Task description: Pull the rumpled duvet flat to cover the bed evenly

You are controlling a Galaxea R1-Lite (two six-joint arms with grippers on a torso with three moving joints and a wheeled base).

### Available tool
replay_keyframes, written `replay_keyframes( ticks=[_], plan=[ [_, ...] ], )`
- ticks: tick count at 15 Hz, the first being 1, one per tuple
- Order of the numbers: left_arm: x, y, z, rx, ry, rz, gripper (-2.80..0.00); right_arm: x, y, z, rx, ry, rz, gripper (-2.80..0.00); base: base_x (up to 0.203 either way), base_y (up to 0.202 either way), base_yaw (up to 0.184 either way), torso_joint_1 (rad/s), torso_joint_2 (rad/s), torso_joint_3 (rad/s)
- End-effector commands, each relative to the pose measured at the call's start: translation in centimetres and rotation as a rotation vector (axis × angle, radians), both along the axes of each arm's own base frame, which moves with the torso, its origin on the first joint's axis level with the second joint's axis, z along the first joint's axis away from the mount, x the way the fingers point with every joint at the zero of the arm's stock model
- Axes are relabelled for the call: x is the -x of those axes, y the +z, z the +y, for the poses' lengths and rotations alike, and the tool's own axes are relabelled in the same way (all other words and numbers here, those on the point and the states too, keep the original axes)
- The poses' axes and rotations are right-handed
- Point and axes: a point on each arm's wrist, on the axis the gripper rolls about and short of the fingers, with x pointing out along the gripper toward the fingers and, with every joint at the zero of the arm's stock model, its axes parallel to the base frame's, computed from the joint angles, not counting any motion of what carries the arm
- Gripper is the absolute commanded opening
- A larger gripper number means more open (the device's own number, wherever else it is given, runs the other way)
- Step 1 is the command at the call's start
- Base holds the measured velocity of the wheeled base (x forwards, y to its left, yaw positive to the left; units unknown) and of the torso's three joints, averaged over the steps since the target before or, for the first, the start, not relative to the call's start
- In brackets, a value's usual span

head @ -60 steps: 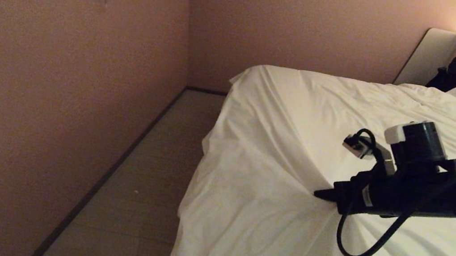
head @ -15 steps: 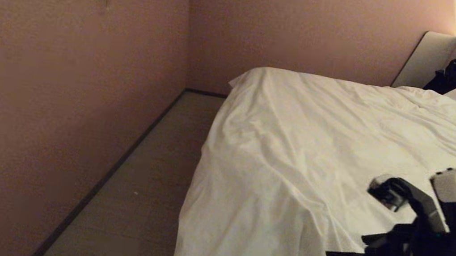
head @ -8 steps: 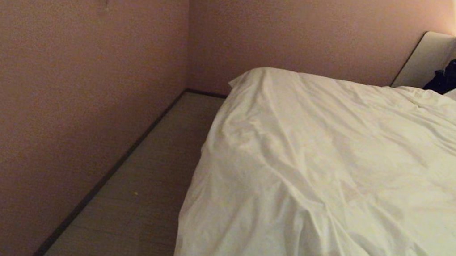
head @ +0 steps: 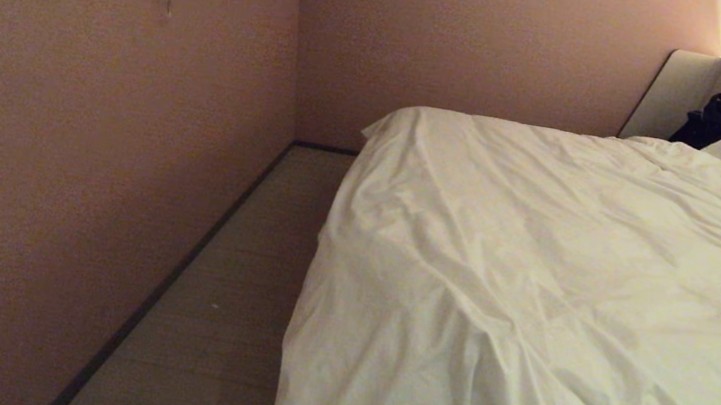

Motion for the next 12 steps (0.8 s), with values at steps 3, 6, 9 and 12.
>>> replay_keyframes(
  ticks=[3,6,9,12],
  plan=[
    [0.0,0.0,0.0,0.000,0.000,0.000,-2.80,0.6,0.3,-1.0,0.003,-0.371,-0.051,-2.80,0.000,0.000,0.000,0.000,0.00,0.000],
    [0.0,0.0,0.0,0.000,0.000,0.000,-2.80,0.5,0.5,-0.6,0.033,-0.502,-0.020,-2.80,0.000,0.000,0.000,0.000,0.00,0.000],
    [0.0,0.0,0.0,0.000,0.000,0.000,-2.80,0.3,0.1,-0.1,0.051,-0.569,0.033,-2.80,0.000,0.000,0.000,0.000,0.00,0.000],
    [0.0,0.0,0.0,0.001,0.000,0.000,-2.80,0.6,-1.1,0.0,0.024,-0.501,0.038,-2.80,0.000,0.000,0.000,0.000,0.00,0.000]
  ],
)
